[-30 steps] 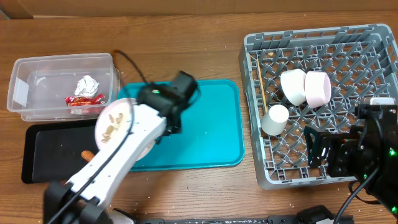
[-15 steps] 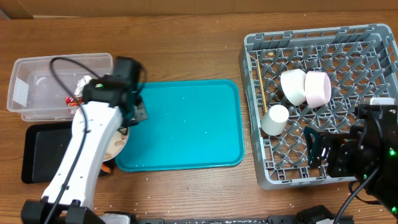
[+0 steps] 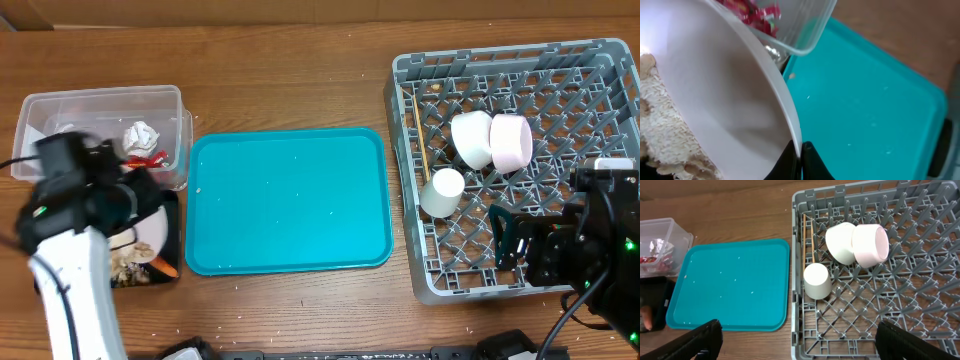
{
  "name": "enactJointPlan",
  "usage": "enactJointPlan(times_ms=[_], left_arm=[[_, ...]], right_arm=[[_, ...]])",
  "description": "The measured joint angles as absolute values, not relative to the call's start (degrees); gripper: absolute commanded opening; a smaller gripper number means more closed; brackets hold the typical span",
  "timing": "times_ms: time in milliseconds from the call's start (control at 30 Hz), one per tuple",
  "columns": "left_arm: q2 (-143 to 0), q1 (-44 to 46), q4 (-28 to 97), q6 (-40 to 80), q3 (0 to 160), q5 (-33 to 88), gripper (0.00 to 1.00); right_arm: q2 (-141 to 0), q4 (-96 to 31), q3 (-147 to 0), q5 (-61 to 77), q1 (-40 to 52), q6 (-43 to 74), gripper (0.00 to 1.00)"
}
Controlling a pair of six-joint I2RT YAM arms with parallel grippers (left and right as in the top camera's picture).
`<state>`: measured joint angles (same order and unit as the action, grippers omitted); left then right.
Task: Sort waste into correct bins and load items into the dishwasher
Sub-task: 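Carry the plate over the black tray and tip out the food, then lift the empty plate and stand it upright in the dish rack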
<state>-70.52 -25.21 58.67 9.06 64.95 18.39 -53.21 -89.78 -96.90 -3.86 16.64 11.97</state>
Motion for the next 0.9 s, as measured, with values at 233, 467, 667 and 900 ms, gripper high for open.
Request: enactJointPlan(times_ms=[233, 467, 667, 900], left_arm=[[-68.25, -41.08, 56.62, -1.43, 58.96, 38.41, 0.04], [-68.25, -56.64, 62.67, -14.81, 53.91, 60.34, 0.04], [-68.25, -63.66, 67.75, -24.32, 53.91, 73.78, 0.04], [-68.25, -63.77, 68.31, -27.35, 53.91, 80.09, 0.04]], right_arm=[[-53.21, -90.02, -96.9, -3.88, 16.64, 11.99, 1.0], [-53.21, -90.52, -96.9, -3.88, 16.64, 11.99, 1.0], [-53.21, -90.59, -96.9, -3.86, 16.64, 11.99, 1.0], [-53.21, -90.67, -96.9, -3.88, 16.64, 11.99, 1.0]])
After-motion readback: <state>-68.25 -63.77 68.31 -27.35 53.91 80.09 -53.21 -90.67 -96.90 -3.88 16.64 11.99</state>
